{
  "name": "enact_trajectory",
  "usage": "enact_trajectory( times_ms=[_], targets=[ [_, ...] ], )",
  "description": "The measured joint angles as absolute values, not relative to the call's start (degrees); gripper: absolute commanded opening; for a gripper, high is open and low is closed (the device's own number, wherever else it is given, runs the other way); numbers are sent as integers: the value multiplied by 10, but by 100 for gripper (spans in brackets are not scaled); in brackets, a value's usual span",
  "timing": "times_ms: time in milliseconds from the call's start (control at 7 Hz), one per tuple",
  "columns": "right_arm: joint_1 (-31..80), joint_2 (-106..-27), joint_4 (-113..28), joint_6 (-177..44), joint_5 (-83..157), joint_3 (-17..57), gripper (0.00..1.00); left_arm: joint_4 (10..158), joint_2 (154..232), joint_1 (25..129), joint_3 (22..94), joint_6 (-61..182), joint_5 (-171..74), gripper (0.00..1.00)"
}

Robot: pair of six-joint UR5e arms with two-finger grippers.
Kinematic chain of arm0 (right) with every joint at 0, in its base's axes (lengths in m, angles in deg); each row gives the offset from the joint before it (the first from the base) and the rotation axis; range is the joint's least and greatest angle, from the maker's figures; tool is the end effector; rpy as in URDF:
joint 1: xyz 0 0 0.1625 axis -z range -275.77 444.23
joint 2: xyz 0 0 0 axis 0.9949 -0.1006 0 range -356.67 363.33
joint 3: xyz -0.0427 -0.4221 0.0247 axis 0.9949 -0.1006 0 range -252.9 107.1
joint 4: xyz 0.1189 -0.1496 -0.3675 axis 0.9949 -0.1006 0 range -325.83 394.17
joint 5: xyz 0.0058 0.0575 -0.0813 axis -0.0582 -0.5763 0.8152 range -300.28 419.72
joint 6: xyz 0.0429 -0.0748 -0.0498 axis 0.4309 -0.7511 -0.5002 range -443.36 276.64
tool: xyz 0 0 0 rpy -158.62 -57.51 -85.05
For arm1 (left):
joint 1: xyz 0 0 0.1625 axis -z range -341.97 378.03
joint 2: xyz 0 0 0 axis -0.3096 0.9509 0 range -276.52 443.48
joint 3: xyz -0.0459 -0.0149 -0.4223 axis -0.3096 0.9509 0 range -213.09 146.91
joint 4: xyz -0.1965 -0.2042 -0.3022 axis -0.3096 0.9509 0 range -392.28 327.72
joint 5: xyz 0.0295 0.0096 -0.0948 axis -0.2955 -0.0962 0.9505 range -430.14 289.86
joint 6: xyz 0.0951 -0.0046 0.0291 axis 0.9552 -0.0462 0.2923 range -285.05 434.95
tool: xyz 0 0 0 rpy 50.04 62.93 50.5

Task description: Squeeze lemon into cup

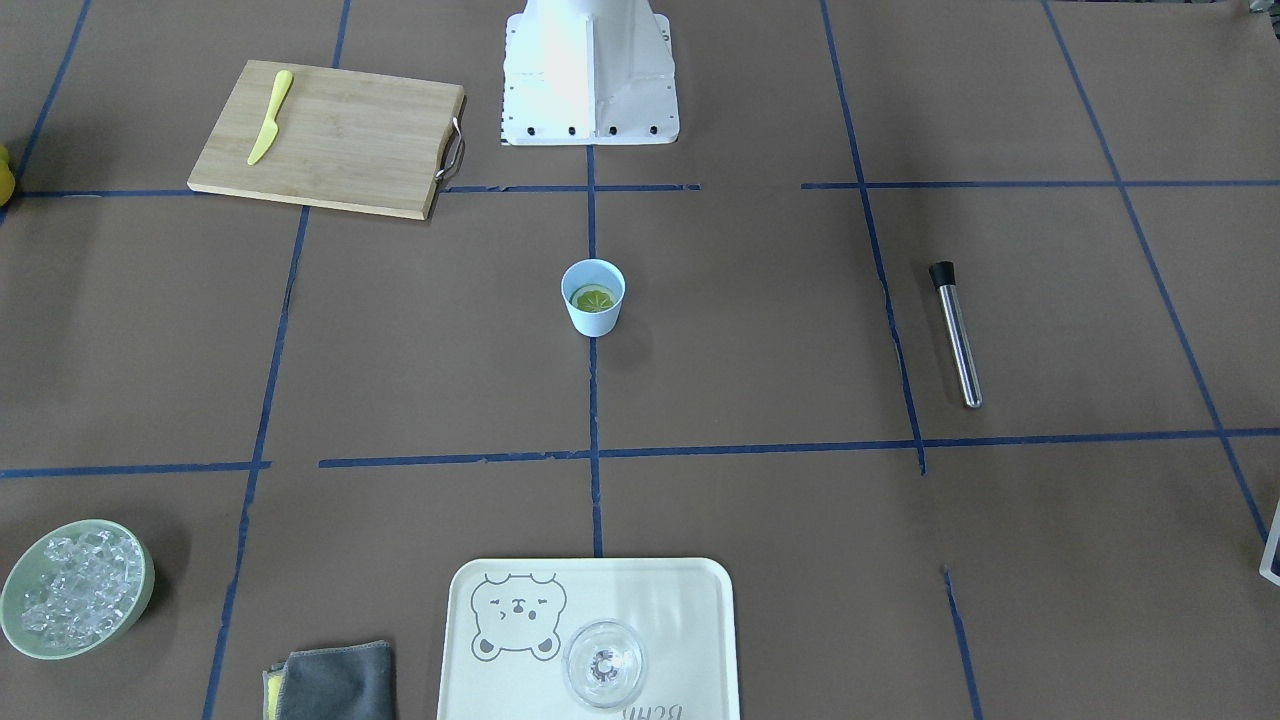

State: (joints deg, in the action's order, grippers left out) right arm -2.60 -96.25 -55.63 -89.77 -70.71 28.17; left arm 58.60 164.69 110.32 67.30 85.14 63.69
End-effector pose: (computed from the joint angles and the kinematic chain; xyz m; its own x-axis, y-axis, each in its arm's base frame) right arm 0.0452 -0.4264 0.6441 0.7481 -0.1723 0.6409 0.1398 0.9849 0.1017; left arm -0.0814 -0.4270 0.6391 0.7176 0.1779 -0.6733 -0.0885 0.9823 0.1652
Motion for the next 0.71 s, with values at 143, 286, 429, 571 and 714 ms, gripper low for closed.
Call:
enact_trajectory(
  times_ms=[143,286,429,571,714],
  targets=[
    [-26,-964,-556,-898,-707,282,100,586,1647,1103,674,851,638,100],
    [-26,-965,-556,-898,-707,282,100,586,1647,1103,674,851,638,100],
    [-26,-966,-556,-898,-707,282,100,586,1647,1103,674,851,638,100],
    [-26,-968,-556,-898,-708,282,100,586,1647,1103,675,851,638,100],
    [-26,-970,-556,-898,-708,283,100,586,1647,1103,675,851,638,100]
  ],
)
